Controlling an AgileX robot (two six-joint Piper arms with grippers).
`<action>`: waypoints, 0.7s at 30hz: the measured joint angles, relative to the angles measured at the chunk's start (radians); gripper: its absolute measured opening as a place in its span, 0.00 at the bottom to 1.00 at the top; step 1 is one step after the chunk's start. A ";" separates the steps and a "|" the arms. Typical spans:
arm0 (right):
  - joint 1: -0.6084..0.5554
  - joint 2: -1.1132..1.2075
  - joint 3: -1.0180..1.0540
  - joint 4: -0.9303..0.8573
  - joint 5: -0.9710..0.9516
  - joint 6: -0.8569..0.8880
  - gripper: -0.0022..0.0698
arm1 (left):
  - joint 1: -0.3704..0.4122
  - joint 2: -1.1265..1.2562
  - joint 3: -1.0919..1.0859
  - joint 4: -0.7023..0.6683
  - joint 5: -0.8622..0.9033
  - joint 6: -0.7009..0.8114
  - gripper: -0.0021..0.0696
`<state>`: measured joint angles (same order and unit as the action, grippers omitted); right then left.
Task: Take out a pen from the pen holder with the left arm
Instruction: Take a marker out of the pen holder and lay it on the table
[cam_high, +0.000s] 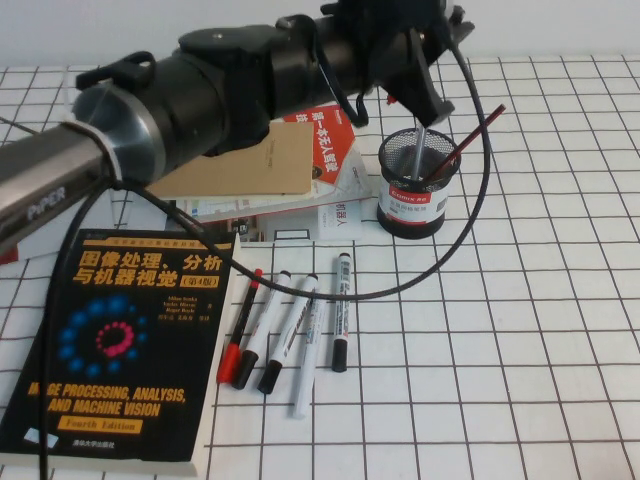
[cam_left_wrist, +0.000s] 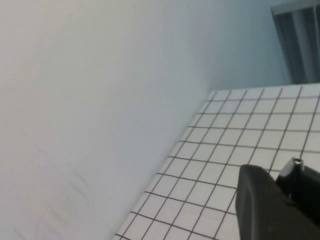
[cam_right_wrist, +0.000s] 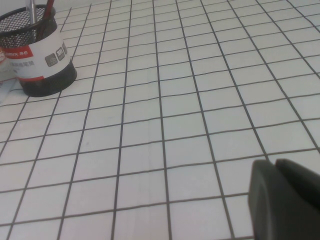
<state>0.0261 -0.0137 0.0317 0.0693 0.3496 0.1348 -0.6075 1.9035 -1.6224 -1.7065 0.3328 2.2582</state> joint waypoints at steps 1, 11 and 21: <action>0.000 0.000 0.000 0.000 0.000 0.000 0.01 | 0.000 -0.019 0.000 0.000 -0.014 -0.034 0.12; 0.000 0.000 0.000 0.000 0.000 0.000 0.01 | -0.020 -0.185 0.000 0.315 -0.159 -0.492 0.12; 0.000 0.000 0.000 0.000 0.000 0.000 0.01 | -0.022 -0.195 0.000 1.399 0.185 -1.545 0.12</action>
<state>0.0261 -0.0137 0.0317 0.0693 0.3496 0.1348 -0.6296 1.7089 -1.6224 -0.3072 0.5178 0.7134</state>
